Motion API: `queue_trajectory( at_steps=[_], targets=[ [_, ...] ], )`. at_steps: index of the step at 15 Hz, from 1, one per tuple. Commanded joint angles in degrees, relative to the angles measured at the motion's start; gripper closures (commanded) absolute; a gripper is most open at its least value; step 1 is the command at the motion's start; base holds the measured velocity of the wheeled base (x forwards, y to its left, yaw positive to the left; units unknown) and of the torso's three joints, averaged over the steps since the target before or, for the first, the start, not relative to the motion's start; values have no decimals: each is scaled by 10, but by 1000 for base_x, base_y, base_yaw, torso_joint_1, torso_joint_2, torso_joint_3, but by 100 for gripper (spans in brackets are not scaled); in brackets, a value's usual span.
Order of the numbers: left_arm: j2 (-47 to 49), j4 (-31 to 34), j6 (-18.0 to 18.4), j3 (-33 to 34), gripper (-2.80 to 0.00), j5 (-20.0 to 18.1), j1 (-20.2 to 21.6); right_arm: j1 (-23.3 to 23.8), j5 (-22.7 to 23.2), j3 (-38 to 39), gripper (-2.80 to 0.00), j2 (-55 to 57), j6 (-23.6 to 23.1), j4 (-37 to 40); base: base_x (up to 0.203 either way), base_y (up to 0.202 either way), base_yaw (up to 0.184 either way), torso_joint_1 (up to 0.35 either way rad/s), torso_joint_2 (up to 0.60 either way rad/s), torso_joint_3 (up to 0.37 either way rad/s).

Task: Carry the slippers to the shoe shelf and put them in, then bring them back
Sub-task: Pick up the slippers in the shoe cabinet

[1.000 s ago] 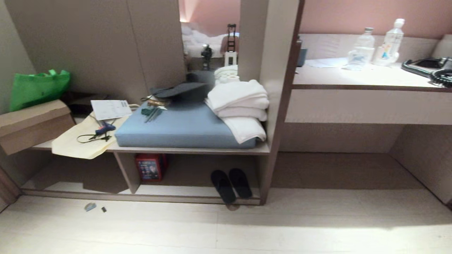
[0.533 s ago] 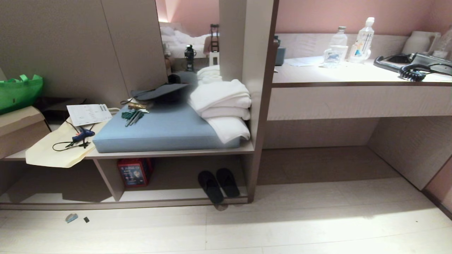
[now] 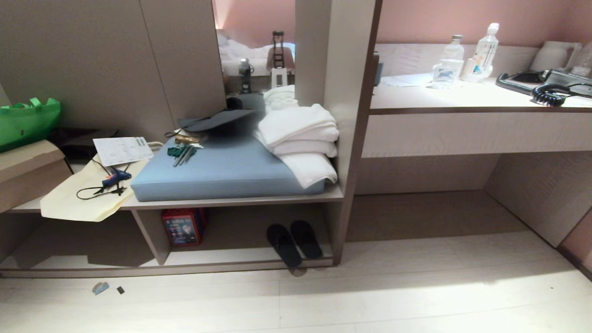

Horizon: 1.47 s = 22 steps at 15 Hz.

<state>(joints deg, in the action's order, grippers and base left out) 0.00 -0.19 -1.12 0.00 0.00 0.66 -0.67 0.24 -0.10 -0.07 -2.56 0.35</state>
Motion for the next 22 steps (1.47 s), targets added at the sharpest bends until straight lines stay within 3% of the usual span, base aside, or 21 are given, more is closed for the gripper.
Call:
queue_trajectory(
  at_steps=[1, 17, 22],
  targets=[
    [1, -1, 0, 0, 0, 1, 0, 0, 0, 0, 0, 1, -1, 0, 0, 197, -2, 2, -2, -2],
    [1, -1, 0, 0, 0, 1, 0, 0, -1, 0, 0, 1, -2, 0, 0, 192, -2, 2, 3, 4],
    [1, -1, 1, 0, 0, 1, 0, 0, 0, 0, 0, 1, -2, 0, 0, 19, -2, 1, 0, 1]
  ],
)
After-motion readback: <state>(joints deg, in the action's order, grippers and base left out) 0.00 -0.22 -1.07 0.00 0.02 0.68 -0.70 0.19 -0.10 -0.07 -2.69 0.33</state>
